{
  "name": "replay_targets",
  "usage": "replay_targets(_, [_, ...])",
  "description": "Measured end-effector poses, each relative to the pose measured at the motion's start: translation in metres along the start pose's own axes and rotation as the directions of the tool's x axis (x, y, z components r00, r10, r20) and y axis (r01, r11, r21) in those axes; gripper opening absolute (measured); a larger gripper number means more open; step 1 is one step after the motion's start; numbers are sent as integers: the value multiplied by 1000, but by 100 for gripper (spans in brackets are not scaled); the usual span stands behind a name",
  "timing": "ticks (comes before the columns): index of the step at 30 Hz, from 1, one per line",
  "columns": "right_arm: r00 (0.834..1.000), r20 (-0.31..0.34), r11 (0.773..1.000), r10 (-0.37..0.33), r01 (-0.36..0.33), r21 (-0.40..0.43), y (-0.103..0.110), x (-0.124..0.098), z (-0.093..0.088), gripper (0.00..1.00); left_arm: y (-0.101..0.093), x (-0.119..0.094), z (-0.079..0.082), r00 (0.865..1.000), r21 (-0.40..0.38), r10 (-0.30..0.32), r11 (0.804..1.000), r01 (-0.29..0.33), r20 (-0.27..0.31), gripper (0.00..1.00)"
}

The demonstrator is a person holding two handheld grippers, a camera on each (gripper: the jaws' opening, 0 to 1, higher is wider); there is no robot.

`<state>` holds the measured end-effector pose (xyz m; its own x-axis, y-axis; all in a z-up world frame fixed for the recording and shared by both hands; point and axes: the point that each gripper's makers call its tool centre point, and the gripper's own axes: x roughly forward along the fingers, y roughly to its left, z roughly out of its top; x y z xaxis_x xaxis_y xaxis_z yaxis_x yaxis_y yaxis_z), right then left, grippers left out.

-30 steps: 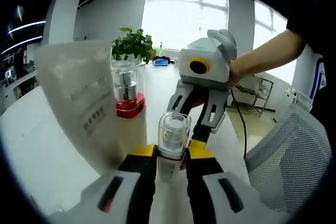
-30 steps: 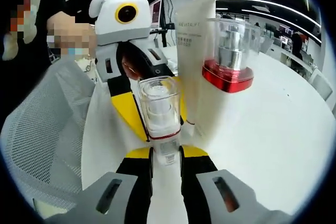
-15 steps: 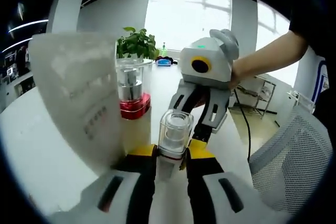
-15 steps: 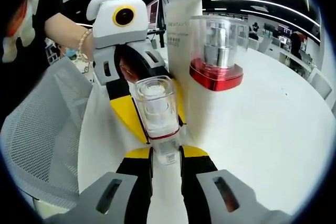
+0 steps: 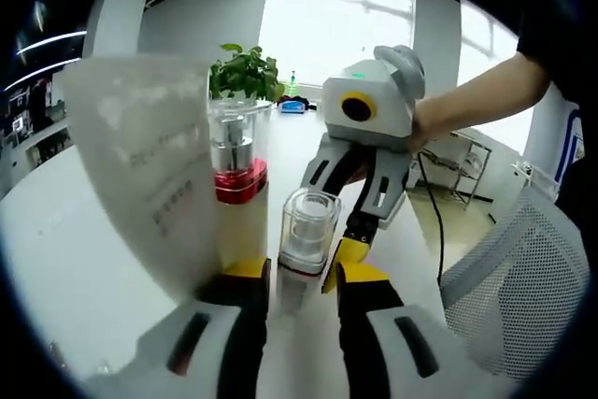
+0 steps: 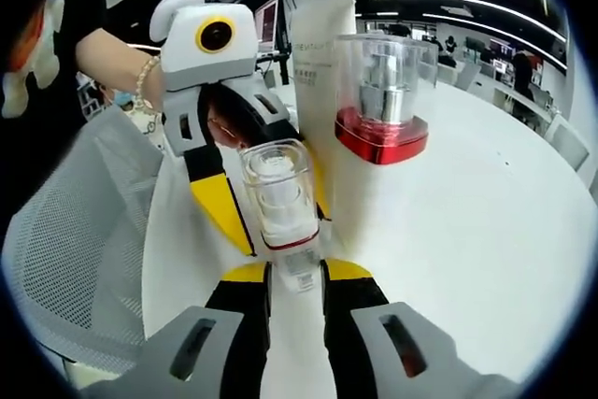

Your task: Arrange the skincare products in the storage area until every visible bottle or jar stands upright without overlapping.

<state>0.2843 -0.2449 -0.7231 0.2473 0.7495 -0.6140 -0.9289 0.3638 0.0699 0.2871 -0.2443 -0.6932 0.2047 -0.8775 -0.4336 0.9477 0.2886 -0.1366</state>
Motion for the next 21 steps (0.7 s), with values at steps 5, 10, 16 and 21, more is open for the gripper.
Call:
replay_targets(5, [1000,-7,1000,-11,11,15,4,-4,-1,25,-1,-4,-2,1000,0,8,1000,-8,-9,25])
replay_targets(10, [1000,-14,999,-27,28,22,8,-7,-1,30,-1,-11,-4,1000,-3,17,1000,-17,-11,27])
replay_targets(16, [999,-18,998,-46,46,32,13,-11,0,33,-3,-24,-7,999,-12,37,999,-37,-17,28])
replay_targets(21, [997,-11,996,-71,71,52,17,-12,-1,38,-8,-33,-10,999,-17,47,999,-48,-25,31])
